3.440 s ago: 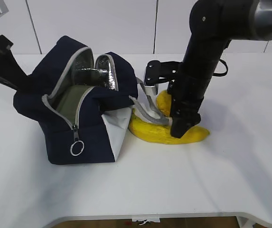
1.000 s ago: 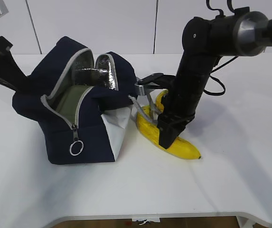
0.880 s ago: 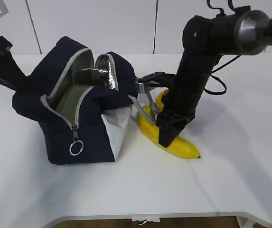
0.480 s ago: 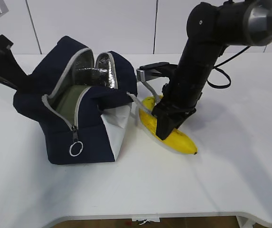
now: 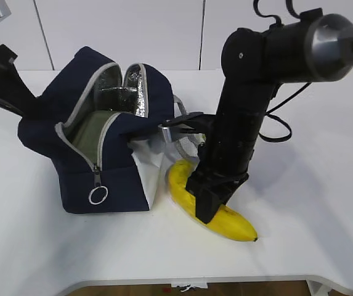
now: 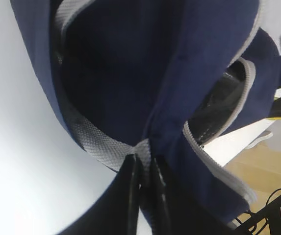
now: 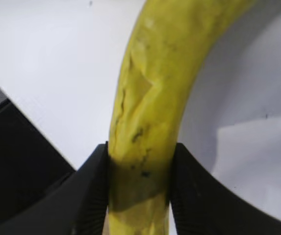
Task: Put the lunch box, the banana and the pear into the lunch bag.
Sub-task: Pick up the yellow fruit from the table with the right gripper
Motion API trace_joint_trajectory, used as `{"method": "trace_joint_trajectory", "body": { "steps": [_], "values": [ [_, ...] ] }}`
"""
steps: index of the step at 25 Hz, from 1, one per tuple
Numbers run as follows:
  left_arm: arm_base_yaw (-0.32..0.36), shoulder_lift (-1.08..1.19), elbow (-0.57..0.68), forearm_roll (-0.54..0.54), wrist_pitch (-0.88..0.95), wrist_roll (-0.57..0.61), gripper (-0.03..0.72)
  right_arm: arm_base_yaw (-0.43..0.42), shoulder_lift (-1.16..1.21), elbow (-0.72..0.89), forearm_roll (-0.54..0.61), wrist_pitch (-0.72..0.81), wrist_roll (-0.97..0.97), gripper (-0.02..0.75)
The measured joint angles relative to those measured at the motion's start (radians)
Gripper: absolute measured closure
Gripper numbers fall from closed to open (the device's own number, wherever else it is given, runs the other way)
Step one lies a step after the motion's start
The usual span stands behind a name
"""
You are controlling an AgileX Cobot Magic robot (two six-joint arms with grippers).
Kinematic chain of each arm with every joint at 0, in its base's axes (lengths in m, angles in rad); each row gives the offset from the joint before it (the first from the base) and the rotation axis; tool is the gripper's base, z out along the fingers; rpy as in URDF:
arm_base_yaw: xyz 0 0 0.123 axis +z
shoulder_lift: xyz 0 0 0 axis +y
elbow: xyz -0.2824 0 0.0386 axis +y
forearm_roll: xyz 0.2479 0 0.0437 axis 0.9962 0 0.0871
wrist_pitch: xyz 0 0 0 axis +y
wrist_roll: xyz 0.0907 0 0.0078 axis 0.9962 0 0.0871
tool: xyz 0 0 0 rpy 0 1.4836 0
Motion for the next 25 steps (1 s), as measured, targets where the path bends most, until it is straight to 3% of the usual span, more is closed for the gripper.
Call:
{"method": "trace_joint_trajectory", "body": {
  "steps": [11,25],
  "values": [
    [0.0,0.0,0.0,0.0,0.0,0.0,0.676,0.0,-0.226,0.089,-0.032,0.002,0.086,0.463],
    [0.0,0.0,0.0,-0.005,0.0,0.0,0.677,0.0,-0.484,0.293,0.019,0.008,0.153,0.462]
  ]
}}
